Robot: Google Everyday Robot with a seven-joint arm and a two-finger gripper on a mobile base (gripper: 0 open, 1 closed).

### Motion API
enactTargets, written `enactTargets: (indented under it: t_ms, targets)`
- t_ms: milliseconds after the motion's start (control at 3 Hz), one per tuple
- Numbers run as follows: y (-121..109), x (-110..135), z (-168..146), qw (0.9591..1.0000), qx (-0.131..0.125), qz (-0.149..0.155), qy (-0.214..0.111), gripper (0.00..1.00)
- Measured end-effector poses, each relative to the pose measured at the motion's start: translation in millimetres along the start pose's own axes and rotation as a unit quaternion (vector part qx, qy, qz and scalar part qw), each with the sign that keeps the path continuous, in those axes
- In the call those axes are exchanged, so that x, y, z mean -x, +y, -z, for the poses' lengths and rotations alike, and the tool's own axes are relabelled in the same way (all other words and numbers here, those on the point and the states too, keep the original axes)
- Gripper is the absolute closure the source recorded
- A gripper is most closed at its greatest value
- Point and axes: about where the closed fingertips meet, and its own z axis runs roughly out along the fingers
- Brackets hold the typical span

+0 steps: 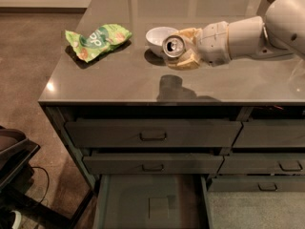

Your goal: Pick 7up can from bottom drawer and place on counter

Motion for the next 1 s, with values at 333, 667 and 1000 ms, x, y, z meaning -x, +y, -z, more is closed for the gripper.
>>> enactTargets:
  t_ms: [333, 667, 1000]
  targets:
    - [-2.3, 1.9, -1.8, 1.0, 0.0, 0.002, -0.002, 0.81]
    - [-2.4, 1.9, -1.8, 1.0, 0.0, 0.002, -0.002, 0.58]
    - [-3.3, 2.5, -3.5, 1.0, -0.002, 0.006, -0.002, 0.35]
